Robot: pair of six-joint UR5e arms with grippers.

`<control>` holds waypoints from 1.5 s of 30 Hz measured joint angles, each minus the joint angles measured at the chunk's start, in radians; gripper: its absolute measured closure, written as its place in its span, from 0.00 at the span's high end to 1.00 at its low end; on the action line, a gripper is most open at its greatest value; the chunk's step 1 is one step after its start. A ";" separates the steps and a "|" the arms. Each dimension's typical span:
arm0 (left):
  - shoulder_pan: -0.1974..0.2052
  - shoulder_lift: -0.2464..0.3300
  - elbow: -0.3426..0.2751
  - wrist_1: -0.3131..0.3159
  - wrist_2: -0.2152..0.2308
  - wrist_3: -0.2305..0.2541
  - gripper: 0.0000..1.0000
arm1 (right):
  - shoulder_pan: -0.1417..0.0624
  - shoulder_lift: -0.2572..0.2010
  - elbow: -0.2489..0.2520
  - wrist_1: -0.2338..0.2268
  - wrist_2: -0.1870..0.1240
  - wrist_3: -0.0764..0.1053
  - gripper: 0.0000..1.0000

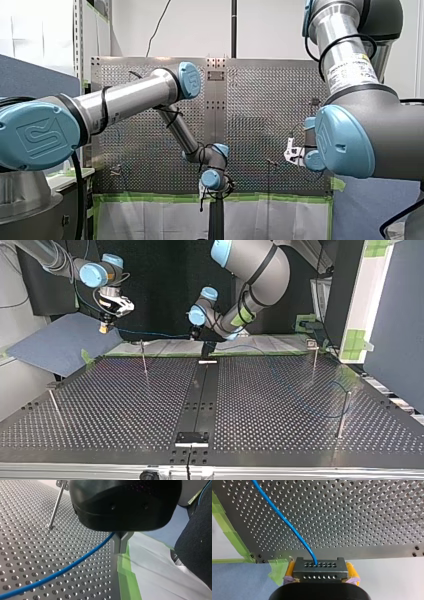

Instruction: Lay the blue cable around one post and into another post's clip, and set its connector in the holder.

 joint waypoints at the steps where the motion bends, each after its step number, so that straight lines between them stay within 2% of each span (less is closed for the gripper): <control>1: 0.000 0.000 0.000 0.000 0.002 0.001 0.02 | 0.000 0.000 0.000 0.000 0.000 0.000 0.00; 3: -0.001 0.000 0.000 0.000 0.010 0.002 0.02 | -0.001 0.000 0.000 0.000 0.001 0.000 0.00; 5: -0.001 0.000 0.000 -0.003 0.020 0.007 0.25 | -0.004 0.000 0.000 -0.003 0.002 0.000 0.00; 6: -0.001 0.000 0.000 -0.006 0.028 0.012 0.25 | -0.005 0.000 0.000 -0.004 0.002 0.000 0.00; 7: -0.001 0.000 0.000 -0.010 0.032 0.017 0.36 | -0.008 0.000 0.000 -0.007 0.002 0.000 0.00; 8: -0.002 0.000 0.000 -0.014 0.036 0.023 0.52 | -0.010 0.001 0.000 -0.008 0.002 0.000 0.00; 9: -0.002 0.001 0.000 -0.020 0.039 0.030 0.52 | -0.011 0.001 0.000 -0.010 0.002 0.000 0.00; 10: -0.002 0.002 0.000 -0.024 0.040 0.035 0.62 | -0.014 0.001 0.000 -0.012 0.002 0.000 0.00; 11: -0.002 0.003 0.000 -0.027 0.041 0.039 0.76 | -0.016 0.001 0.000 -0.013 0.002 0.000 0.00; 13: -0.002 0.005 0.000 -0.032 0.042 0.044 0.80 | -0.020 0.001 0.000 -0.015 0.001 0.000 0.00; 19: -0.006 0.016 0.000 -0.045 0.044 0.047 0.80 | -0.027 0.002 0.000 -0.021 0.000 0.000 0.00; 35: -0.013 0.044 0.000 -0.067 0.056 0.049 0.80 | -0.030 0.004 0.000 -0.020 -0.001 -0.001 0.00; 45: -0.015 0.044 0.000 -0.063 0.055 0.008 0.80 | -0.030 0.005 0.000 -0.014 -0.002 -0.001 0.00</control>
